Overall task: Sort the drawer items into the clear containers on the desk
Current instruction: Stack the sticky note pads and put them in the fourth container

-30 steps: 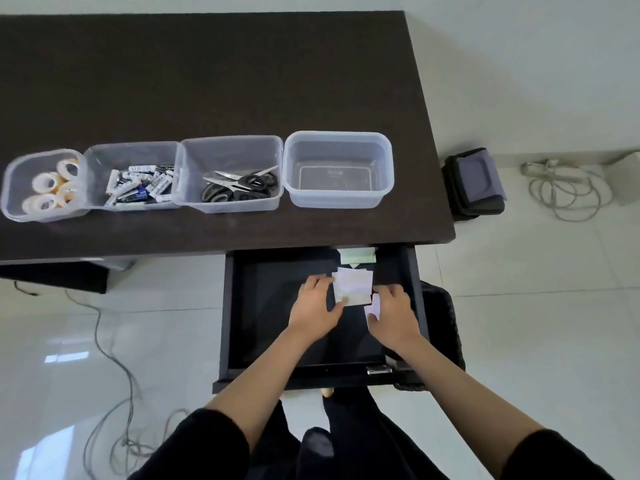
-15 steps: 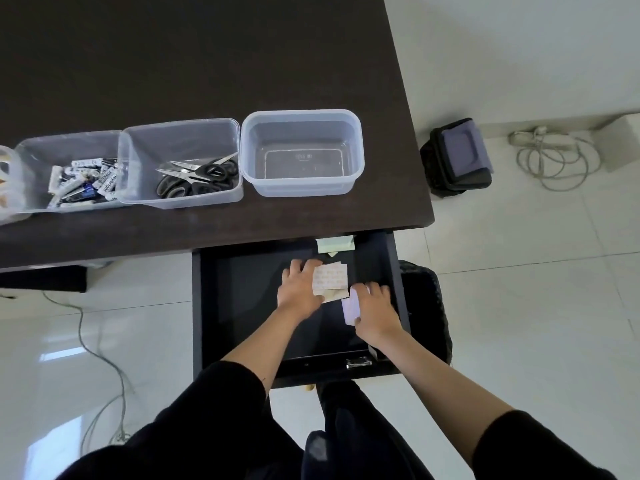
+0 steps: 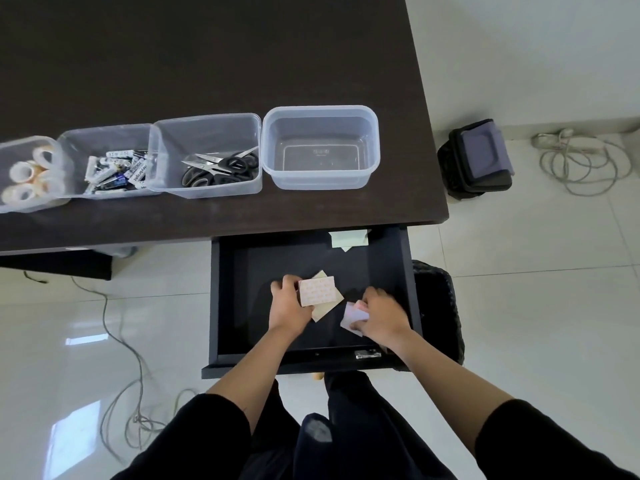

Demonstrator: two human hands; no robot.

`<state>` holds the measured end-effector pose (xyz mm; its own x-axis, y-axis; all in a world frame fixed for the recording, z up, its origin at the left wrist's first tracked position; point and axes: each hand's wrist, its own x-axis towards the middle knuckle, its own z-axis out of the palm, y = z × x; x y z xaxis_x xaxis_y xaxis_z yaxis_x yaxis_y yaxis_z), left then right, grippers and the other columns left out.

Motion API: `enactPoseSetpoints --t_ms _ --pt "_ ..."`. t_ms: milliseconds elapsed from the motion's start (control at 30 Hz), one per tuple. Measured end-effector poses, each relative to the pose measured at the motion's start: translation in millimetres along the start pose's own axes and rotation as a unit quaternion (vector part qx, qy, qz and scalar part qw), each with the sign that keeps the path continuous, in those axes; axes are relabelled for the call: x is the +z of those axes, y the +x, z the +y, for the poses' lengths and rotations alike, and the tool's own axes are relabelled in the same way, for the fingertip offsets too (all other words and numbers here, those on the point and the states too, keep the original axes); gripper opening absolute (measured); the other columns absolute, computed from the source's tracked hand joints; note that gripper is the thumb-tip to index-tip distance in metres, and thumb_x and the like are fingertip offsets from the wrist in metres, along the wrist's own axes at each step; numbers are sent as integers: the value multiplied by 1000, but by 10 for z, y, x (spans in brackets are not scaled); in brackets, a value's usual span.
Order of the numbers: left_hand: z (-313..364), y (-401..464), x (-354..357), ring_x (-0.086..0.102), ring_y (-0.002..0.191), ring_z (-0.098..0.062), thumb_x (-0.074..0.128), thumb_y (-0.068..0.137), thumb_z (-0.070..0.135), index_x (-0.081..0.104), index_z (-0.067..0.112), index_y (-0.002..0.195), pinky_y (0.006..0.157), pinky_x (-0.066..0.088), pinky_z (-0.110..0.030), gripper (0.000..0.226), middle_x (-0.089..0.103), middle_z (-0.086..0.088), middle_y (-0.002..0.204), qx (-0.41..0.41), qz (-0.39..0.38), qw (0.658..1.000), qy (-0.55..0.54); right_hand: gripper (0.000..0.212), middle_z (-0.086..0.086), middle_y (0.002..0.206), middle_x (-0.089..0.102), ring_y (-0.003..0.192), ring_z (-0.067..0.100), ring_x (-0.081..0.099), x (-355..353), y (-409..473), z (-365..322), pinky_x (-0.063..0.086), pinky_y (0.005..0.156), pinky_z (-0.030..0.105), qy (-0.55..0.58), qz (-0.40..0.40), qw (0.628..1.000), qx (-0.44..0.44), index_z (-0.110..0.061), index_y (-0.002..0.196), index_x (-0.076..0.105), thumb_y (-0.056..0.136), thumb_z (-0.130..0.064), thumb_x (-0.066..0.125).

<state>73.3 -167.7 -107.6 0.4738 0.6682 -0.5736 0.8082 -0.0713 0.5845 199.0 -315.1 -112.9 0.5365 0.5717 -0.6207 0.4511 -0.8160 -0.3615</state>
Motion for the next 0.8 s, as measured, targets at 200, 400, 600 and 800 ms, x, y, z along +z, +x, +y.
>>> enactPoseSetpoints --t_ms 200,400,600,800 --pt "-99 -47 -136 56 83 -7 73 74 7 46 19 110 58 39 -12 47 60 1 107 -36 6 997 -66 29 5 99 64 86 20 59 -89 18 -21 50 70 31 190 35 980 42 -12 106 55 80 -18 67" --pt "-97 -36 -197 57 82 -10 74 76 14 43 20 118 60 44 -18 52 60 4 95 -38 15 997 -63 43 3 99 60 91 18 58 -204 195 -97 42 74 23 248 13 968 18 -9 110 61 71 -10 80" --pt "-132 -20 -233 59 99 -15 71 78 4 36 16 136 61 40 -13 69 62 -7 113 -80 22 987 -136 31 6 96 68 88 21 64 -250 289 -142 51 75 27 324 31 946 1 -14 98 66 71 -13 82" --pt "-153 -71 -185 60 87 -12 66 80 3 37 15 134 60 40 -15 63 65 1 94 -119 32 974 -193 22 3 96 69 91 17 64 -238 201 -108 49 77 25 359 93 928 28 -12 100 68 78 -11 74"
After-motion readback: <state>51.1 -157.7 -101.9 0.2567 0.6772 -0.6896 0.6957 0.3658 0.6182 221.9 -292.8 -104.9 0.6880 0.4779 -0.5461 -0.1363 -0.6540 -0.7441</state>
